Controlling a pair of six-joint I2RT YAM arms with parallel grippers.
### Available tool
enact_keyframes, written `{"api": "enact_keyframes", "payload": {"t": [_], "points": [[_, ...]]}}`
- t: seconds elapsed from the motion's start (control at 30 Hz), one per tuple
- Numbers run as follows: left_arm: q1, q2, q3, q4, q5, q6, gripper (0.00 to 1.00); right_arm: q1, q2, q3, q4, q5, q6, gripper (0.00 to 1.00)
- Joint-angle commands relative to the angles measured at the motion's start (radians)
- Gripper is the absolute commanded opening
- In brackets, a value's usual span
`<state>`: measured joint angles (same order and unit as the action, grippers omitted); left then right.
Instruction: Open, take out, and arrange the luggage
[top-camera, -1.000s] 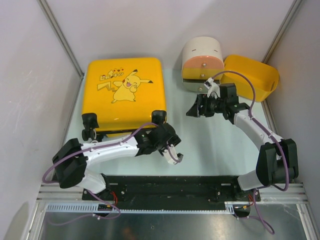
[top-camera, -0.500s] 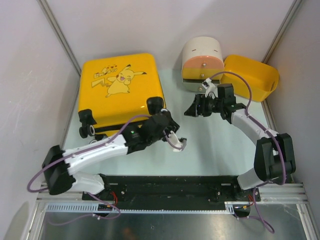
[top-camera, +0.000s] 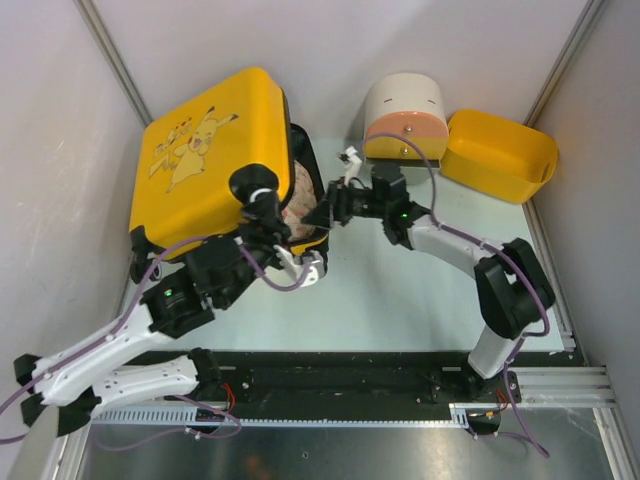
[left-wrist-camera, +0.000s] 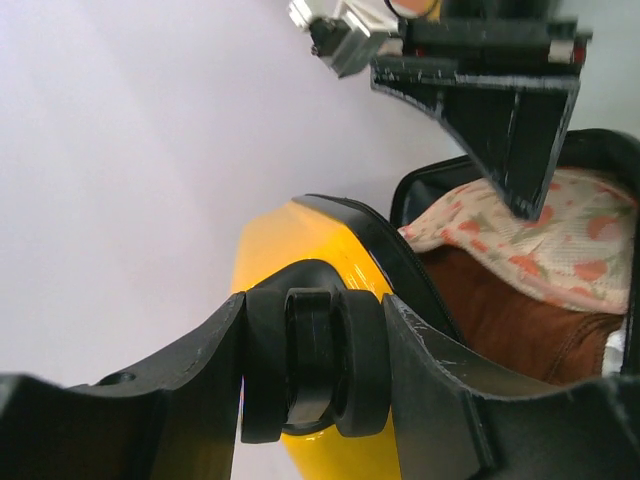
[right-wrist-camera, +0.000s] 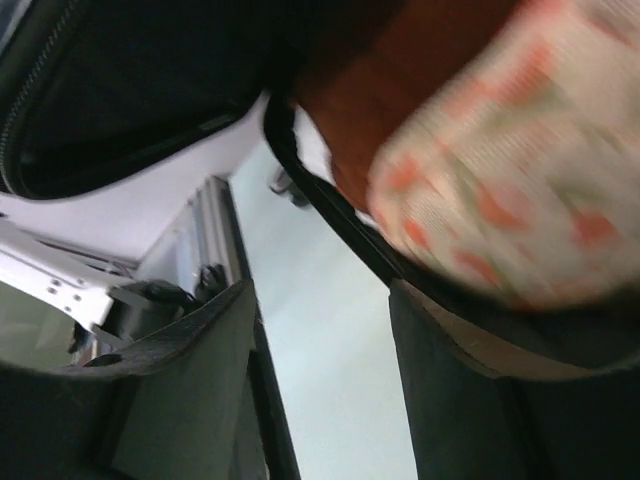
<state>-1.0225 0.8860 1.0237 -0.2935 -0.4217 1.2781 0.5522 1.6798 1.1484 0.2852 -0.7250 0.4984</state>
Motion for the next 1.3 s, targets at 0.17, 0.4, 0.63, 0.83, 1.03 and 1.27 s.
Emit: {"api": "enact_keyframes", "payload": {"t": [0.17,0.4,0.63,0.83,1.03,1.27], "points": [[0.016,-0.266,-0.045,0.077,-0.23,-0.077,0.0,0.184,0.178,0.434,0.028,0.036,-0.032,0.69],[0.14,-0.39,-0.073,0.077,-0.249,-0.106,0.0,0.198,0.095,0.384,-0.476,0.169,-0.774,0.77],[0.163,-0.458,-0.105,0.077,-0.272,-0.103,0.0,0.268,0.109,0.284,-0.597,0.265,-1.135,0.74],[0.199,-0.499,-0.137,0.079,-0.284,-0.103,0.0,0.308,0.184,0.287,-0.563,0.375,-1.225,0.77],[0.236,-0.53,-0.168,0.08,-0.295,-0.094,0.0,0.347,0.247,0.306,-0.549,0.449,-1.177,0.63],[0.272,-0.559,-0.188,0.077,-0.315,-0.097,0.0,0.33,0.301,0.352,-0.549,0.472,-1.109,0.59]]}}
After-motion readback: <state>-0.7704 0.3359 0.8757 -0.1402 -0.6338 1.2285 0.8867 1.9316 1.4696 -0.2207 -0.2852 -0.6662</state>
